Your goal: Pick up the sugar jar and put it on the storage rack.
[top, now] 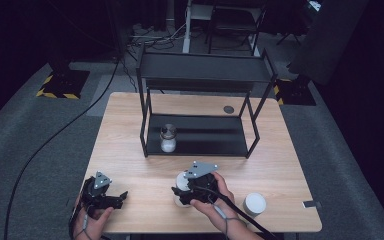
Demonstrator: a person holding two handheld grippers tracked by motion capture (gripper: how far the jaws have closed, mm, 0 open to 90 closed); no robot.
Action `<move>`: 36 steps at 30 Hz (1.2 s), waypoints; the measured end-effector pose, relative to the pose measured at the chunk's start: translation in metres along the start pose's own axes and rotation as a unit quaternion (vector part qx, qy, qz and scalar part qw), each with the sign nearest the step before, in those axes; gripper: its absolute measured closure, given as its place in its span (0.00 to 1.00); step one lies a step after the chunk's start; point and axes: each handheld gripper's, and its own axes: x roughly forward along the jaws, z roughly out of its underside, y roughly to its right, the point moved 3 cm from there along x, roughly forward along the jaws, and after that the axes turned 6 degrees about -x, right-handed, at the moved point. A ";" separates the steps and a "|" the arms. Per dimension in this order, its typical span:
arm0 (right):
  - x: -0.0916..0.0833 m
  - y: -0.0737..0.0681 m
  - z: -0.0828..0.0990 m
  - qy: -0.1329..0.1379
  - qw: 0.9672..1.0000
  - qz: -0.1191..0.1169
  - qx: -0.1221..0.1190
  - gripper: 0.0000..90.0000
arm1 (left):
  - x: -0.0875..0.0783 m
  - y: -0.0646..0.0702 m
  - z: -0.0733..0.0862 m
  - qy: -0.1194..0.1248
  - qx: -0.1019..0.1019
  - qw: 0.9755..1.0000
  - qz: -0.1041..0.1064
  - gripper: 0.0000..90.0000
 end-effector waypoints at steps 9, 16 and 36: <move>-0.031 0.007 -0.010 0.011 1.000 0.014 -0.020 0.37 | 0.000 0.000 0.000 0.000 0.000 1.000 0.000 0.01; -0.046 0.019 -0.017 0.016 1.000 0.014 -0.021 0.36 | 0.000 0.000 0.000 -0.001 0.001 1.000 0.000 0.01; -0.060 0.051 -0.041 0.029 0.999 0.023 -0.020 0.36 | 0.000 0.000 0.000 0.000 0.000 1.000 0.000 0.01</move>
